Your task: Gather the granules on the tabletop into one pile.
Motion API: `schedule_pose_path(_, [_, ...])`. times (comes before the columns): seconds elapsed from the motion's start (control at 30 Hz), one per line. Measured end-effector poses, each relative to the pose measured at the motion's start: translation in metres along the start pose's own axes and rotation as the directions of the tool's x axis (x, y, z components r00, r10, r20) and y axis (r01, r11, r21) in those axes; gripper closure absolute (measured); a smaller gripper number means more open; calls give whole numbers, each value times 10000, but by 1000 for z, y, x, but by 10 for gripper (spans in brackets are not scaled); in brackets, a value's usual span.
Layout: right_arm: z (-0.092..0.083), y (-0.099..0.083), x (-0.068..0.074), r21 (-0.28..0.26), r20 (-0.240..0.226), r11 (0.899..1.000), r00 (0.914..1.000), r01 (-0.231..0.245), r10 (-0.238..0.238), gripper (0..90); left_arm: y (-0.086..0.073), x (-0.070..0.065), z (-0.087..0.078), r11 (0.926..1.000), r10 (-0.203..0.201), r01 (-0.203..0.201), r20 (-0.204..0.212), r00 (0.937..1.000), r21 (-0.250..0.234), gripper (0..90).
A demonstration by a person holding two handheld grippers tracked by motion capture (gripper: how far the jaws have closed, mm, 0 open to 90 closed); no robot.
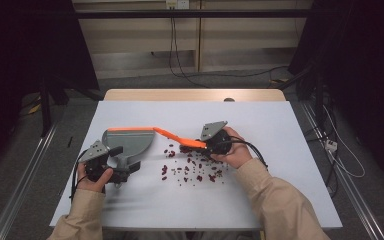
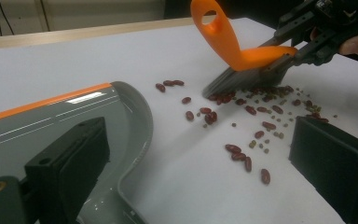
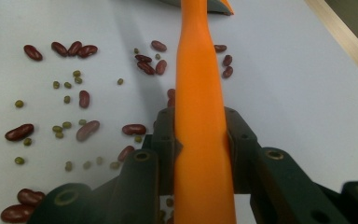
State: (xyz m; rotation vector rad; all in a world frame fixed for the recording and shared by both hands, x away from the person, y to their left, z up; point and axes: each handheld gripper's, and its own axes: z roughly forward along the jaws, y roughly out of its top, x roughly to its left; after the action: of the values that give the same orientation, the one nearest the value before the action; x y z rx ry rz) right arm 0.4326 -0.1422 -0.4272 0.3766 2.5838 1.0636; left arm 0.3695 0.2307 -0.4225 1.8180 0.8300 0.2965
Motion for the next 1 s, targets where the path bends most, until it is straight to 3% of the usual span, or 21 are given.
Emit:
schedule_pose_path(0.27, [-5,-1,7,-136,-61,9998,9999,-146,145,714,0,0,0,10000,62,-62,21,10000,-5,47])
schedule_pose_path(0.37, [-8,2,8,-215,323,9998,9995,27,-20,716,0,0,0,10000,64,-64,11,10000,0,47])
schedule_pose_path(0.6, [-15,4,-17,-1207,945,9877,9893,-995,1112,716,0,0,0,10000,60,-60,9,10000,-25,47])
schedule_pose_path(0.8, [1,8,-36,-1249,1504,9846,9786,-1220,1404,716,0,-1,1,10000,21,-21,16,10000,-9,47])
schedule_pose_path(1.0, [24,18,-45,-1295,1540,9839,9777,-1230,1425,716,0,1,1,10000,0,0,30,10000,16,47])
